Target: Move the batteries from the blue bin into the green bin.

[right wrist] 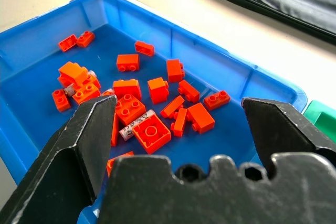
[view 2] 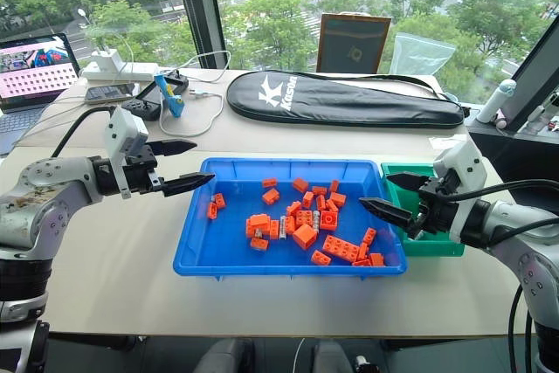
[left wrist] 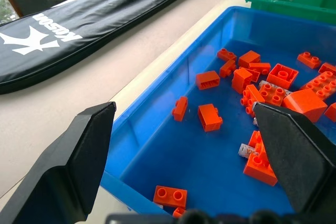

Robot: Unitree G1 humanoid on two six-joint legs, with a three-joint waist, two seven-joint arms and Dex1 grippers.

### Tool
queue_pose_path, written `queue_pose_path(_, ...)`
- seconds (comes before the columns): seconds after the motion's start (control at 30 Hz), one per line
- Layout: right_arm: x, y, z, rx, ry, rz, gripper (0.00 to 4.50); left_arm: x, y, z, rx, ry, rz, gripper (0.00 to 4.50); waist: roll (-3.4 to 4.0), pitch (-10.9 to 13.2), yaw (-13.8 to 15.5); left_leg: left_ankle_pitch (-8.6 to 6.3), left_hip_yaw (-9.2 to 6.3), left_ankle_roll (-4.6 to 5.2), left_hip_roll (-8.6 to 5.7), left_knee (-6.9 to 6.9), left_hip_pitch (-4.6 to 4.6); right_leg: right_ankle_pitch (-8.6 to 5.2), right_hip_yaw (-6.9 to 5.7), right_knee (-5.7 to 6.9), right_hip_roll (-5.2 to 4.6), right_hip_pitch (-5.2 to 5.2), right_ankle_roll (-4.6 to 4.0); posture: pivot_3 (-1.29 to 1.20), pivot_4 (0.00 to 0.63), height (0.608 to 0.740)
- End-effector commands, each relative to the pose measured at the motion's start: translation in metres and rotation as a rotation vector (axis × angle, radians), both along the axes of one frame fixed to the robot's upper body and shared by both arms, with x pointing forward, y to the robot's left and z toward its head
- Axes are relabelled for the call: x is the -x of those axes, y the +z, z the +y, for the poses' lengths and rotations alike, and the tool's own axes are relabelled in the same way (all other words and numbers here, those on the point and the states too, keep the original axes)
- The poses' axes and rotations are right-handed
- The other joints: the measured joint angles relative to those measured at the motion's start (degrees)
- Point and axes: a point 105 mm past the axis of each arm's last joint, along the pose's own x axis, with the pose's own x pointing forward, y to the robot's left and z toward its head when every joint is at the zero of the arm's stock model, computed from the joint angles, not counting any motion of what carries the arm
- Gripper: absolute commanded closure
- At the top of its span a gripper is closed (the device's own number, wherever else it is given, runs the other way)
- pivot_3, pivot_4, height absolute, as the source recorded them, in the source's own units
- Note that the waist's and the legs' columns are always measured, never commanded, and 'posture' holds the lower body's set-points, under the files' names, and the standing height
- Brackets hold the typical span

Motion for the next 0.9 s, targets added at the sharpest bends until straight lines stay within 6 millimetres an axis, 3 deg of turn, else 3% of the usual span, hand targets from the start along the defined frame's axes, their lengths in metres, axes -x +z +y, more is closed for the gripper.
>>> queue_pose_path(0.03, 0.003, 0.009, 0.001, 0.079, 0.016, -0.047, 0.06, 0.005, 0.025, -0.009, 0.033, -0.098, -0.041, 0.00, 0.00, 0.00, 0.01, 0.00, 0.00, 0.00, 0.00, 0.00, 0.00, 0.00, 0.00, 0.00, 0.00, 0.00, 0.00, 0.00, 0.150, 0.740)
queue_pose_path(0.13, 0.003, 0.013, 0.008, 0.158, 0.042, -0.040, 0.06, 0.015, 0.036, -0.027, 0.037, -0.294, 0.014, 0.00, -0.02, 0.01, 0.36, 0.02, 0.00, -0.01, -0.02, 0.05, -0.04, 0.00, -0.02, 0.07, 0.00, -0.04, 0.00, 0.00, 0.150, 0.740)
queue_pose_path(0.23, 0.000, 0.017, 0.017, 0.203, 0.063, -0.048, 0.06, 0.020, 0.036, -0.034, -0.009, -0.369, 0.030, 0.00, 0.00, 0.00, 0.09, 0.01, 0.02, 0.00, -0.03, 0.08, -0.01, 0.00, 0.00, 0.04, 0.00, 0.02, 0.00, 0.00, 0.150, 0.740)
queue_pose_path(0.33, 0.010, 0.008, 0.037, 0.321, 0.177, 0.068, 0.06, 0.023, 0.038, -0.042, -0.050, -0.409, -0.005, 0.00, 0.01, 0.01, -0.37, 0.01, 0.02, 0.00, 0.00, 0.07, 0.00, -0.03, 0.03, 0.13, 0.01, -0.06, -0.04, 0.00, 0.150, 0.740)
queue_pose_path(0.47, 0.005, 0.004, 0.058, 0.404, 0.273, 0.069, 0.06, 0.030, 0.030, -0.050, -0.101, -0.452, -0.003, 0.00, 0.01, 0.01, -0.65, 0.01, -0.01, 0.00, 0.06, 0.08, 0.00, -0.03, 0.02, 0.14, 0.08, -0.07, -0.06, 0.00, 0.150, 0.740)
queue_pose_path(0.67, -0.020, -0.025, 0.071, 0.462, 0.335, 0.068, 0.06, 0.033, 0.012, -0.042, -0.120, -0.411, 0.048, 0.00, 0.00, 0.01, -0.48, 0.01, 0.00, 0.00, 0.03, 0.08, -0.04, -0.04, 0.04, 0.11, 0.06, -0.10, -0.06, 0.00, 0.150, 0.740)
queue_pose_path(0.9, -0.048, -0.046, 0.065, 0.561, 0.385, 0.022, 0.06, 0.033, 0.006, -0.035, -0.142, -0.351, 0.033, 0.00, 0.00, 0.01, -0.34, 0.01, 0.02, 0.00, 0.01, 0.09, -0.03, -0.03, 0.03, 0.12, 0.05, -0.09, -0.06, 0.00, 0.150, 0.740)
